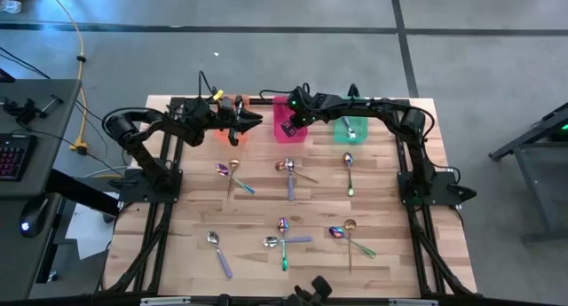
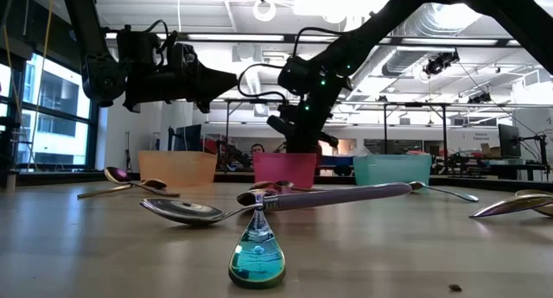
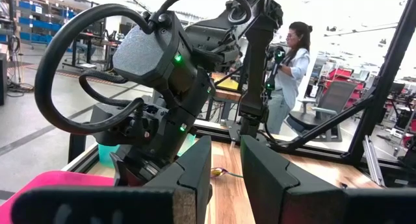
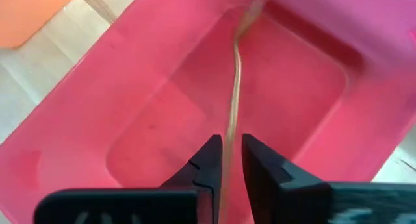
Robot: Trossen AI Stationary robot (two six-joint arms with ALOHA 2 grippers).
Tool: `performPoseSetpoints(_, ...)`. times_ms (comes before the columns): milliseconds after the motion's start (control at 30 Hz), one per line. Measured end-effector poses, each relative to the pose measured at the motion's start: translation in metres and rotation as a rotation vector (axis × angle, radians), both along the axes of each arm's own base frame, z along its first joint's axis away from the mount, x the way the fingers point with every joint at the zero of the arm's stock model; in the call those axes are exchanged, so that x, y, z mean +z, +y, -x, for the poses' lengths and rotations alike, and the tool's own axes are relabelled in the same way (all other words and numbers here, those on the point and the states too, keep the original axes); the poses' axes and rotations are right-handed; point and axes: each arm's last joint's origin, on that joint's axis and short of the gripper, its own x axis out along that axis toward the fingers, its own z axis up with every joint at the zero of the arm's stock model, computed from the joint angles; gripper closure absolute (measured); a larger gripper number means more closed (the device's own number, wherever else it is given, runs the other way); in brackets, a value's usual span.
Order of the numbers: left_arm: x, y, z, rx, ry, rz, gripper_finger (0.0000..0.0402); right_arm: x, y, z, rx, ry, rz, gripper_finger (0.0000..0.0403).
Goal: Sort silverware by color (type)
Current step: Put the bottom left yellow spoon into the pink bin, then put the bottom right iridescent spoon into the orange bin
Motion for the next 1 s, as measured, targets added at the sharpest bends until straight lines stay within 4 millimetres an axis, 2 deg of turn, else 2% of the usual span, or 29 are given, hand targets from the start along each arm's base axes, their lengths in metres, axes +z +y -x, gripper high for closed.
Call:
performPoseSetpoints(167, -0.001, 0.0, 0.0, 0.0, 0.005, 0.003, 0.0328, 0.011, -0.003, -0.004, 0.044, -0.001, 0.05, 0.0353)
performPoseSetpoints(333, -0.005, 0.0, -0.001, 0.005, 0.042, -0.005, 0.0328, 0.049, 0.0, -0.004, 0.135, -0.004, 0.129, 0.0381)
performPoseSetpoints(433, -0.007, 0.001, -0.001, 0.007, 0.054, -0.015, 0.0328, 0.068, 0.005, 0.006, 0.163, -0.013, 0.179, 0.0399)
performPoseSetpoints(500, -0.007, 0.001, -0.001, 0.005, 0.055, -0.019, 0.0328, 0.07, 0.008, 0.015, 0.152, -0.03, 0.196, 0.0398)
performPoseSetpoints(600, -0.007, 0.0, -0.001, -0.022, 0.058, -0.022, 0.0328, 0.06, 0.016, 0.032, 0.153, -0.055, 0.228, 0.0402)
performPoseSetpoints(800, -0.011, -0.009, -0.008, -0.066, 0.088, -0.042, 0.0337, 0.04, 0.052, 0.067, 0.176, -0.198, 0.254, 0.0402)
performPoseSetpoints(1000, -0.014, -0.026, -0.02, -0.132, 0.103, -0.115, 0.0378, 0.058, 0.106, 0.1, 0.227, -0.256, 0.251, 0.0402)
